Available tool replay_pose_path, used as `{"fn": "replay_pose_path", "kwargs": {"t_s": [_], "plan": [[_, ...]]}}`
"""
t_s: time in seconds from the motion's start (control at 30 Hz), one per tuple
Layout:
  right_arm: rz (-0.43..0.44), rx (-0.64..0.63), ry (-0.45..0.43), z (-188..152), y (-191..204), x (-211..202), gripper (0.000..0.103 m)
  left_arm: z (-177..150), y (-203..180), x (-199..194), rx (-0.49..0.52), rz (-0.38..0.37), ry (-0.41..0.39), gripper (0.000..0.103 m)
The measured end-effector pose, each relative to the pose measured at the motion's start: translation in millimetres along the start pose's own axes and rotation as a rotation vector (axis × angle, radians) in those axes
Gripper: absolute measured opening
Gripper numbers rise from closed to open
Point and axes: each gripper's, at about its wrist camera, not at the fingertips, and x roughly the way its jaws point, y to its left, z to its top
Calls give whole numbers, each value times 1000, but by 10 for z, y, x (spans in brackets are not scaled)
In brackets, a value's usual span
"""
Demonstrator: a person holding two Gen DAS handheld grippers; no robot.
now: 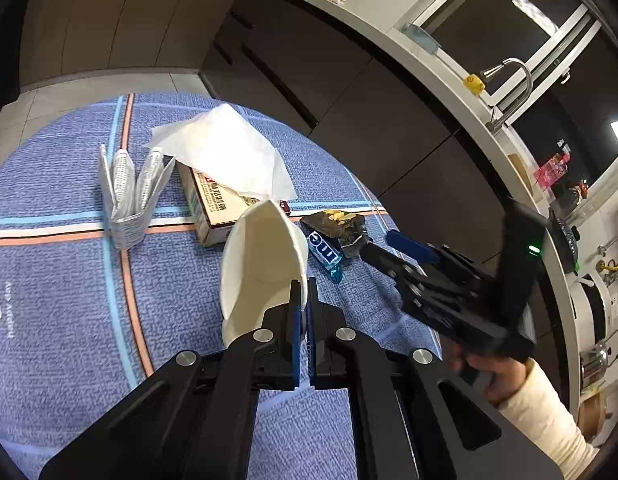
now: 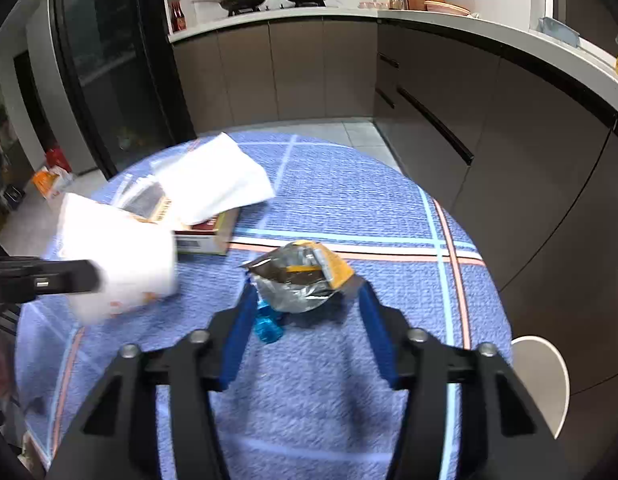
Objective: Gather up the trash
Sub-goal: 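Grasp the silver snack wrapper with the right tool while the left tool holds the cup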
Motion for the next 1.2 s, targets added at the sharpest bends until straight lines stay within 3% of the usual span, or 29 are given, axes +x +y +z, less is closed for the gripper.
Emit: {"fn": "replay_pose_path", "kwargs": {"t_s": [0.27,0.67,0.77,0.83,0.87,0.9,1.2], "plan": [[-36,8,44,48,5,257,5,-86,45,-159,20,46,-8,2],[-5,-9,-25,17,93,-89,2,-115,-157,-285,66,85,-31,2],[8,-34,-21,45,106,-122,5,-123,-223,-308,73,80,-35,2],[-3,-54,-33,63,132,-118,26,-135,-272,-328,84,82,-42,2],[0,-64,-40,93,141,-93,43,-145,-286,-332,88,82,-42,2],[4,-68,-42,115,152,-75,49,-154,-300,-339,92,83,-40,2],[-66,-160,19,280,281,352,45,-143,-192,-370,66,92,-43,2]]}}
